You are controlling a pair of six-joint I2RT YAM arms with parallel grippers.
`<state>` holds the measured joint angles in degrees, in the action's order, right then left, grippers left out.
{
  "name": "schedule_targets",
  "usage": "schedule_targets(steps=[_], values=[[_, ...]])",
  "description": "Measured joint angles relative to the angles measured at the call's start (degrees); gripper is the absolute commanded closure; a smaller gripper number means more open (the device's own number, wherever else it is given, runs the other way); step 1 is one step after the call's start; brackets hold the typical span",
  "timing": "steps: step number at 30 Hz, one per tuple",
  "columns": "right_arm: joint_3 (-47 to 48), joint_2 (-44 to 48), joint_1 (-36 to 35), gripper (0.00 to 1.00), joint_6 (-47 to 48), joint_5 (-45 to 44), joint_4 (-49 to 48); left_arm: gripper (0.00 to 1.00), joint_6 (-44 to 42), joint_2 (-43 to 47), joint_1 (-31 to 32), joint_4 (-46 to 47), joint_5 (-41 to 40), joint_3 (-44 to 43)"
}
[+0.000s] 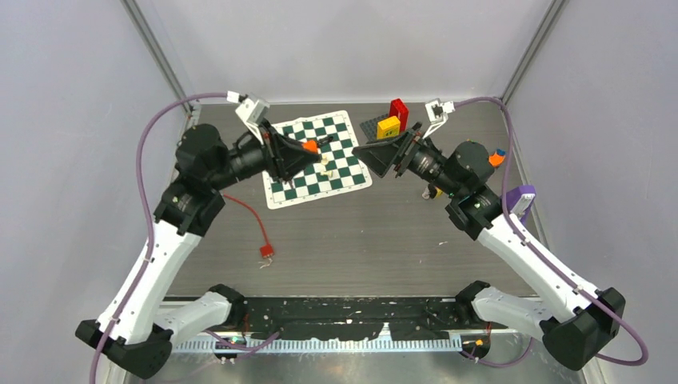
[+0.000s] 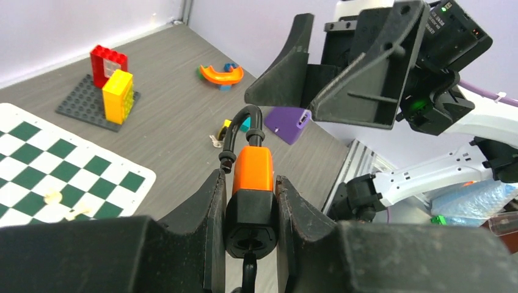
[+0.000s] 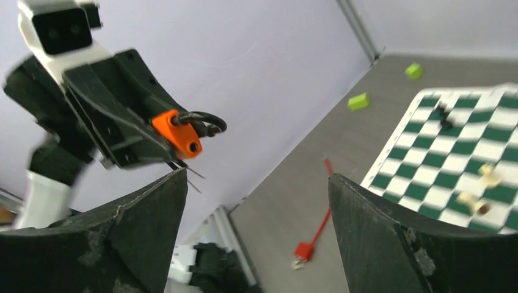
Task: Lock with the key
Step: Lock the lock.
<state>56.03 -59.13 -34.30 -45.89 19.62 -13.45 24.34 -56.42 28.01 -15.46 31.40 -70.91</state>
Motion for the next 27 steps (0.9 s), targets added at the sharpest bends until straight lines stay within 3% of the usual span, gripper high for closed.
schedule_targets(steps=[6,10,12,15,18,21,27], values=[[-0.02,-2.34,3.19,0.18,17.90,12.90,-7.52,1.00,-7.58,-8.11,-5.66,-11.43,10.38,-11.72],[2.95,-5.22,3.56,0.21,21.86,20.06,-8.98,1.00,-12.00,-11.54,-5.95,-17.46,15.13,-13.44],[4.39,-6.43,3.69,0.27,21.97,23.06,-10.56,1.00,-12.87,-12.00,-5.95,-18.95,17.16,-13.42],[5.44,-7.54,3.69,0.32,21.75,26.14,-12.33,1.00,-12.72,-11.65,-5.97,-18.08,20.13,-13.03],[5.90,-8.46,3.69,0.23,21.68,28.57,-12.90,1.00,-11.67,-10.97,-5.95,-16.11,22.64,-12.09],[5.90,-8.90,3.67,0.23,21.73,30.51,-12.87,1.00,-9.97,-10.69,-5.97,-13.79,24.46,-10.84],[6.29,-8.90,3.13,0.46,21.73,33.57,-13.05,1.00,-6.10,-10.14,-5.97,-8.52,26.56,-7.85]])
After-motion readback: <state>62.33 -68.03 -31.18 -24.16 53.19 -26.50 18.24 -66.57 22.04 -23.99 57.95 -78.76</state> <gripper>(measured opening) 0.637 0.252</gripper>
